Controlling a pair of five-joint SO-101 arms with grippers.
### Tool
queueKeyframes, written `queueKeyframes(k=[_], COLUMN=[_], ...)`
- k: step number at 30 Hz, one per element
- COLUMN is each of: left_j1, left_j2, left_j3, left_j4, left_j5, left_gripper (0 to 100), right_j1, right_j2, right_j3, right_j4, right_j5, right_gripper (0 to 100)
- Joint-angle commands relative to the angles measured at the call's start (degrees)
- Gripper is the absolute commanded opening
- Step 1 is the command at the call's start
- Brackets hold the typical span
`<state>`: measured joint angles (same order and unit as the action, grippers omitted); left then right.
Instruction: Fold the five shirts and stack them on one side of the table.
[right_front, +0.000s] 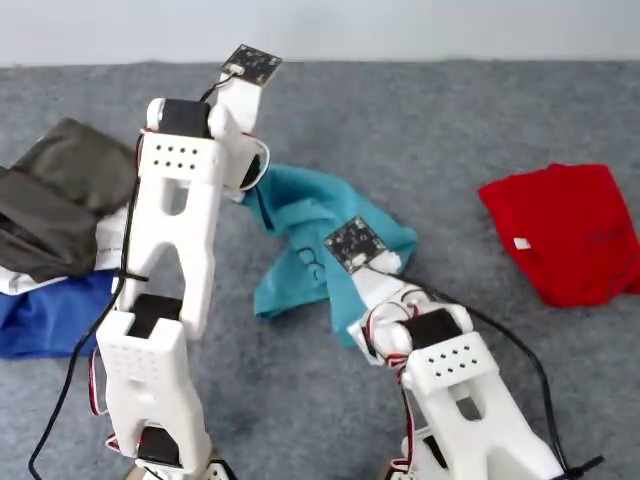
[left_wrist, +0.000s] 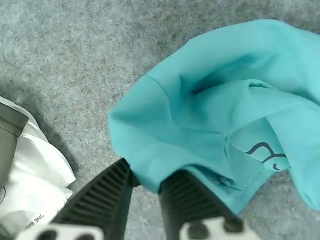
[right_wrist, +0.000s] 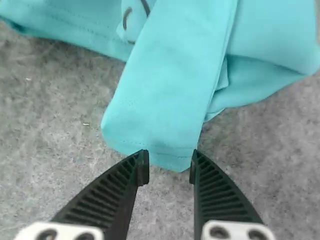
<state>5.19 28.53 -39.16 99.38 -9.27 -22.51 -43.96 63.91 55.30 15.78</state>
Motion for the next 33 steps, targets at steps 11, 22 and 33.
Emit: queueKeyframes(k=[11,22,33], left_j1=[0.62,0.62,0.62], left_j2=[-0.62,-0.62,-0.70], left_j3=[-0.31,-0.31,-0.31], left_j4=[1.14,1.14,1.14], left_j5=[0.35,0.35,0.35], left_gripper=[1,1,1], right_j1=[4.00,4.00,17.27], right_j2=[-0.13,-0.13,-0.22], right_j3=[6.15,12.13,-16.18], right_j4=[-8.84,-16.84,-2.77], right_j5=[-2.02,-1.58,3.78], right_gripper=[14.5,0.9,0.9])
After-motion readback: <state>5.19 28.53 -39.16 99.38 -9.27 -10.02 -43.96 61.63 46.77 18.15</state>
